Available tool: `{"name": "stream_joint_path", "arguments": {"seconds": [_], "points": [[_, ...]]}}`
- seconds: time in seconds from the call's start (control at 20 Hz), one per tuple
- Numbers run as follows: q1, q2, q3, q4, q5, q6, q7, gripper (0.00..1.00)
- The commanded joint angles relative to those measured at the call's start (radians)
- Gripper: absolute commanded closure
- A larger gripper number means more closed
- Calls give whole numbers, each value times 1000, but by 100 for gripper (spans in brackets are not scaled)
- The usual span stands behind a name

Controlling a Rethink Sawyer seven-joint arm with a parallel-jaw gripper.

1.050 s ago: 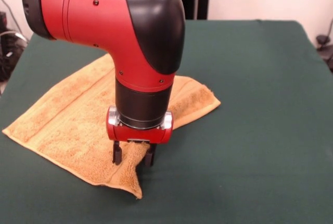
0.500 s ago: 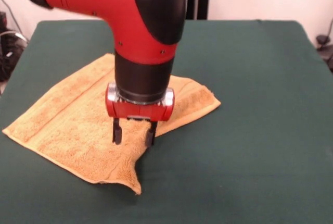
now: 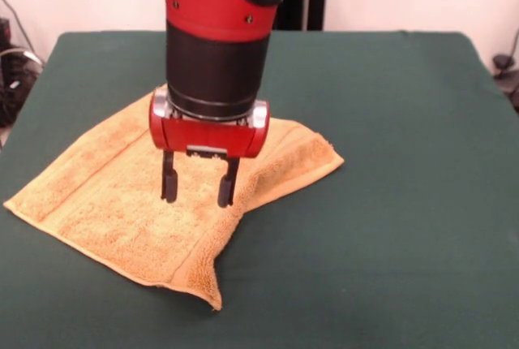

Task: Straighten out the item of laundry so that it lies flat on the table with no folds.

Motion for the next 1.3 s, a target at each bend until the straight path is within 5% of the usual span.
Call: {"name": "stream_joint_path", "arguments": {"seconds": [0.05, 0.45, 1.3], "points": [[23, -24, 70, 150, 24, 15, 119, 0], [36, 14, 47, 104, 13, 86, 123, 0], [-8, 192, 95, 39, -5, -49, 83, 0]]}}
